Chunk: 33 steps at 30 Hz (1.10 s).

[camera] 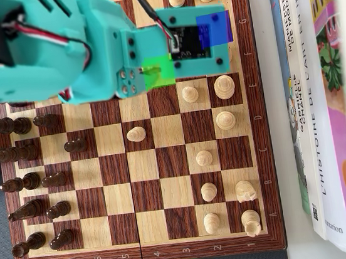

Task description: Play chess

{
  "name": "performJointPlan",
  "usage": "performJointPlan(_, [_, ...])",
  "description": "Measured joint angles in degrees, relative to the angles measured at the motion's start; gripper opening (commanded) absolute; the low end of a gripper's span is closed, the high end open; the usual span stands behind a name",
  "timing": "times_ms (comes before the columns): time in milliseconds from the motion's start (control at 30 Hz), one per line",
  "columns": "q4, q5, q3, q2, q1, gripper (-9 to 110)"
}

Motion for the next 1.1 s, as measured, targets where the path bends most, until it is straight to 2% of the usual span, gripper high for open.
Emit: performJointPlan(1100, [-2.64,-1.14,0.97,-2.37,-0.26,5])
